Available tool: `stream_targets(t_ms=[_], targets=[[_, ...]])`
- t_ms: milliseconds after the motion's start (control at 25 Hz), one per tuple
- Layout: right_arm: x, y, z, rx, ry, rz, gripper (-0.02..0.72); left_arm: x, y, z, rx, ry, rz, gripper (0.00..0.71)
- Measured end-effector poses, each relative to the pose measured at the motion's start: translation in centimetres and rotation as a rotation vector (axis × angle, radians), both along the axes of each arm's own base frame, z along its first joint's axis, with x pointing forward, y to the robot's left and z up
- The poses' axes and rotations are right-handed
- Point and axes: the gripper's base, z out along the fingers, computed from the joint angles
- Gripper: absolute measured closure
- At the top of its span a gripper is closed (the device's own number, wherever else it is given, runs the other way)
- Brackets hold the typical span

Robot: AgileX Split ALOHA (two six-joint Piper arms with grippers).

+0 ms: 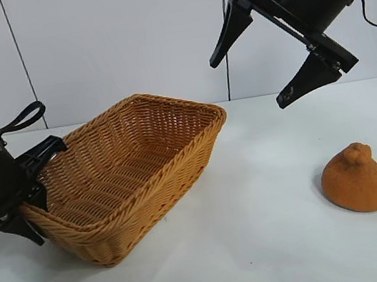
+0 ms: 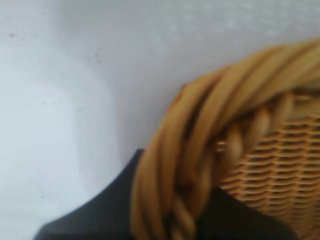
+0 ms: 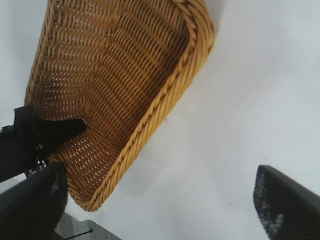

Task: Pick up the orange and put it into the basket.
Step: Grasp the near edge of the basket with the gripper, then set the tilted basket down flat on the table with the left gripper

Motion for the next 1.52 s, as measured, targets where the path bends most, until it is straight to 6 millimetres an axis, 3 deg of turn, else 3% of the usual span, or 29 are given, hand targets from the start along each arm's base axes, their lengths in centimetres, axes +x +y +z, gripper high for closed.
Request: stream_targets(t_ms=[240, 600, 920, 1160, 1360, 1520], targets=[[0.0, 0.0, 0.0, 0.0, 0.0, 0.0, 0.01, 1.9, 0.2, 2.4, 0.0, -0.036, -0.069, 0.614], [0.0, 0.0, 0.0, 0.0, 0.0, 0.0, 0.01, 5.3, 4.1, 5.0, -0.04, -0.053, -0.236, 0.614], [-0.1, 0.0, 0.0, -0.001, 0.005, 0.005, 0.01, 7.6, 3.6, 5.7, -0.03, -0.032, -0.578, 0.614], [-0.1, 0.0, 0.0, -0.002, 0.011, 0.01, 0.01, 7.5, 2.0, 6.8, -0.02, -0.046, -0.778, 0.615], [-0.1, 0.0, 0.0, -0.002, 0.012, 0.011, 0.01, 7.1, -0.2, 6.7, -0.013, -0.06, -0.863, 0.615], [-0.2, 0.0, 0.0, -0.002, 0.014, 0.013, 0.01, 7.4, -0.6, 5.2, -0.017, -0.043, -0.866, 0.615]])
